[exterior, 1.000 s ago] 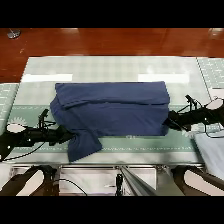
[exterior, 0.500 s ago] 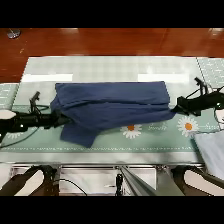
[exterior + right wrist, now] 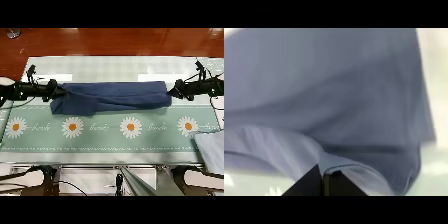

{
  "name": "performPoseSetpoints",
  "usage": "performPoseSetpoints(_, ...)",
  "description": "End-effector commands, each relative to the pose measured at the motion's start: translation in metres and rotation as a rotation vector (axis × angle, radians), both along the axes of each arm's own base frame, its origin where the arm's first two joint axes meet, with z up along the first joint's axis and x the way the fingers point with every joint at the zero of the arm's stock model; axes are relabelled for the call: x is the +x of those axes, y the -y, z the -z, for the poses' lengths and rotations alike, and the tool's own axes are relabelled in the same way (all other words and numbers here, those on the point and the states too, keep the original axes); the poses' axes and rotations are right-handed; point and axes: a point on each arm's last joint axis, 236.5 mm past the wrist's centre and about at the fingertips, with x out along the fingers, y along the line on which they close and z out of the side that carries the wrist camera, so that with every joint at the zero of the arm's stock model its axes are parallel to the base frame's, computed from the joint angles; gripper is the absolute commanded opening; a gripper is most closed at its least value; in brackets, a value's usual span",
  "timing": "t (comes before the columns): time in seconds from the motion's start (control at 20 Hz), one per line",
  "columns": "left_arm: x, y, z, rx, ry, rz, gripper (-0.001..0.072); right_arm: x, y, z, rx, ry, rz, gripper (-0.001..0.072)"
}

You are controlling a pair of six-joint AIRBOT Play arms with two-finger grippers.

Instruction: Fold the shirts.

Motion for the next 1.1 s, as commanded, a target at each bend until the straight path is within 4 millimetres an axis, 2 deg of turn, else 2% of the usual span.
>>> performPoseSetpoints(0.0, 0.043, -0.001, 0.001, -0.029, 0.007, -0.012, 0.0019, 0.031, 0.001, 0.009, 0.029, 0.025, 0.036, 0.0024)
performPoseSetpoints(0.2, 0.068, -0.004, 0.015, -0.035, -0.006, -0.021, 0.0019, 0.062, 0.005, 0.016, 0.069, 0.031, 0.069, 0.0024)
performPoseSetpoints(0.4, 0.074, -0.007, 0.031, -0.037, -0.030, -0.025, 0.0019, 0.081, 0.010, 0.028, 0.083, 0.010, 0.094, 0.0024)
performPoseSetpoints(0.6, 0.079, -0.015, 0.036, -0.029, -0.027, -0.055, 0.0018, 0.101, 0.012, 0.026, 0.118, 0.045, 0.147, 0.0024)
performPoseSetpoints(0.75, 0.079, -0.015, 0.037, -0.027, -0.026, -0.055, 0.0019, 0.105, 0.010, 0.031, 0.140, 0.042, 0.167, 0.0024)
performPoseSetpoints(0.9, 0.078, -0.005, 0.036, -0.019, -0.010, -0.017, 0.0019, 0.104, 0.005, 0.038, 0.172, 0.016, 0.168, 0.0033)
performPoseSetpoints(0.95, 0.076, -0.003, 0.036, -0.022, -0.013, -0.010, 0.0054, 0.105, 0.005, 0.036, 0.181, 0.019, 0.173, 0.0211)
performPoseSetpoints(1.0, 0.073, 0.000, 0.034, -0.030, -0.018, 0.006, 0.0381, 0.105, 0.003, 0.032, 0.192, 0.025, 0.165, 0.0508)
performPoseSetpoints(1.05, 0.070, 0.000, 0.028, -0.038, -0.026, 0.031, 0.0693, 0.103, 0.005, 0.026, 0.191, 0.035, 0.134, 0.0619)
